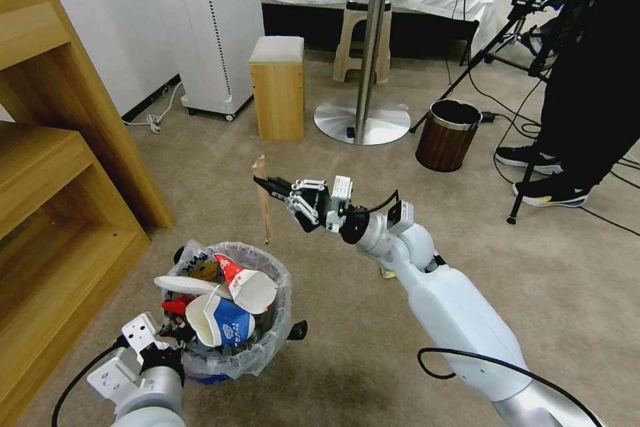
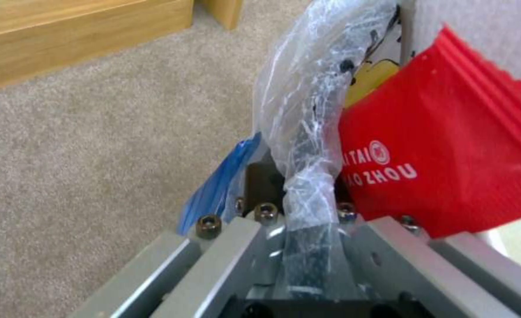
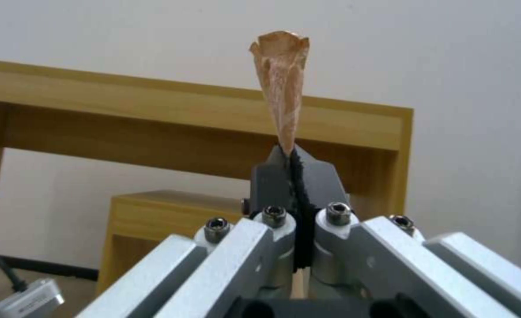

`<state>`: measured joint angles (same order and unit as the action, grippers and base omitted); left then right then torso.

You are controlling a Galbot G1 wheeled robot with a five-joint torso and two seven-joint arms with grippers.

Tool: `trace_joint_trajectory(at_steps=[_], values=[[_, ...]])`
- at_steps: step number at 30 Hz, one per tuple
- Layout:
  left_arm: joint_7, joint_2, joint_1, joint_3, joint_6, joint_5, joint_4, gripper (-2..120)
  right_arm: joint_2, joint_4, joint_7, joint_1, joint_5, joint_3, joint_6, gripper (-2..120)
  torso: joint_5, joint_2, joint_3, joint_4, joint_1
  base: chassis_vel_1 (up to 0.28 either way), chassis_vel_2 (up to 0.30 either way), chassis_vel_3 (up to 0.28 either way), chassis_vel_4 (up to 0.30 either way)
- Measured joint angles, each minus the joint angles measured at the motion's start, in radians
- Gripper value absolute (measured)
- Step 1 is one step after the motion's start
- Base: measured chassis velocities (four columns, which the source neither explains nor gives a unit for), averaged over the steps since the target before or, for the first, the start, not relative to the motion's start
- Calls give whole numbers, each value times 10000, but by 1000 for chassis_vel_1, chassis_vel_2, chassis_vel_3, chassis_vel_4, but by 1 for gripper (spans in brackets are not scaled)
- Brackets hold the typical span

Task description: Pick up the trash bin and place the garbage on the floor into it.

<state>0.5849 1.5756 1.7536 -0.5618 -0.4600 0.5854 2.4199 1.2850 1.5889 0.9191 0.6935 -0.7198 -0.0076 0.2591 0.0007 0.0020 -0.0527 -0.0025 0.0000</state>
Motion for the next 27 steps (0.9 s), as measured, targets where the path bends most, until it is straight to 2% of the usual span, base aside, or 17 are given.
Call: trace_joint_trajectory(at_steps=[13, 23, 27], values=[[-6, 10, 102, 223, -23, 35, 166, 0, 456, -267, 666, 163, -363, -474, 17, 0, 0, 0, 0, 0, 0, 0, 0, 0, 0], [-5, 22, 116, 300, -52, 46, 288, 0, 246, -586, 1302, 392, -61, -224, -231, 0, 1, 0, 0, 0, 0, 0, 0, 0, 0], [-4, 16, 89, 309, -52, 41, 237, 0, 52, -501, 1327, 609, -68, -1, -309, 22, 1, 0, 0, 0, -1, 0, 0, 0, 0]])
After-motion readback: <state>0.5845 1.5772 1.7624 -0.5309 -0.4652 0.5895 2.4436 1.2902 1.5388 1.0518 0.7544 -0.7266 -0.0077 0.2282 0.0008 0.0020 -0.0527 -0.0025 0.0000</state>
